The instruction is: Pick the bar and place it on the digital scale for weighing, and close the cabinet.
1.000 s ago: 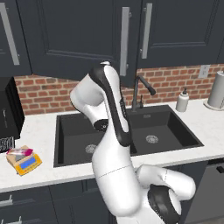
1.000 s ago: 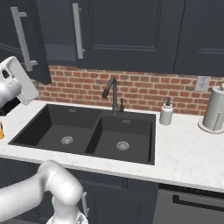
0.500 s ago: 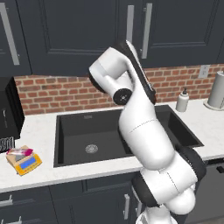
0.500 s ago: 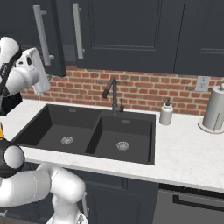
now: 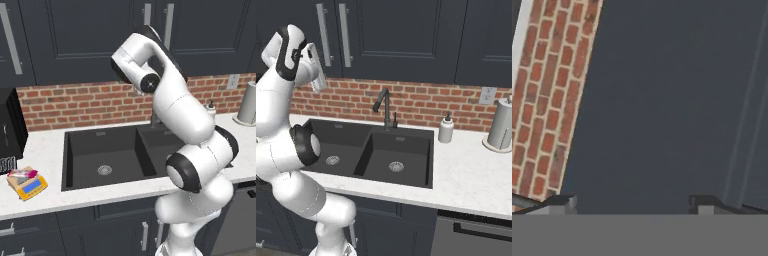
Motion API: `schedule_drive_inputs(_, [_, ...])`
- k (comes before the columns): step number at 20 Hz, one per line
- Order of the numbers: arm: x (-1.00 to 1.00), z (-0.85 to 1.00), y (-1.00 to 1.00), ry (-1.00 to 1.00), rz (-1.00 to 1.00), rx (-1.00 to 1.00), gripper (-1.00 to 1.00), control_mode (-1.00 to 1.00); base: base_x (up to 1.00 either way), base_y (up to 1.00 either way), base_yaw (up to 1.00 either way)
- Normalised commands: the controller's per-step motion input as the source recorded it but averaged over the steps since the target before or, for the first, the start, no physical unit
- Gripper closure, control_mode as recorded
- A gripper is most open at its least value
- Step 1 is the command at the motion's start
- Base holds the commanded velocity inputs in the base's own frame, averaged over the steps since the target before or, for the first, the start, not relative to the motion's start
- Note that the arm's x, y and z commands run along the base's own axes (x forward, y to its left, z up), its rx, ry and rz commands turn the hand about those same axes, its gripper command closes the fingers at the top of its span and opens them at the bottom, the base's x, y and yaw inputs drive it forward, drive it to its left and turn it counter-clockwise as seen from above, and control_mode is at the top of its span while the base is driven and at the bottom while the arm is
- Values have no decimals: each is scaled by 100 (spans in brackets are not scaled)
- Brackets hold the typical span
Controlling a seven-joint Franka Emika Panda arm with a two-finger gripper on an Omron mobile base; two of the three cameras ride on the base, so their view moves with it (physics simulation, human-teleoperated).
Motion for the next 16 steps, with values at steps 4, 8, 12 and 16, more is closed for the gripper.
schedule_drive_inputs(4, [65, 45, 8, 16, -6, 0, -100, -100, 0, 0, 0])
schedule_drive_inputs(8, [54, 36, 12, 10, -7, 0, -100, -100, 0, 0, 0])
schedule_drive_inputs(12, [53, 29, 8, 1, -7, 0, -100, -100, 0, 0, 0])
schedule_drive_inputs(16, [63, 27, 11, 0, -8, 0, -100, -100, 0, 0, 0])
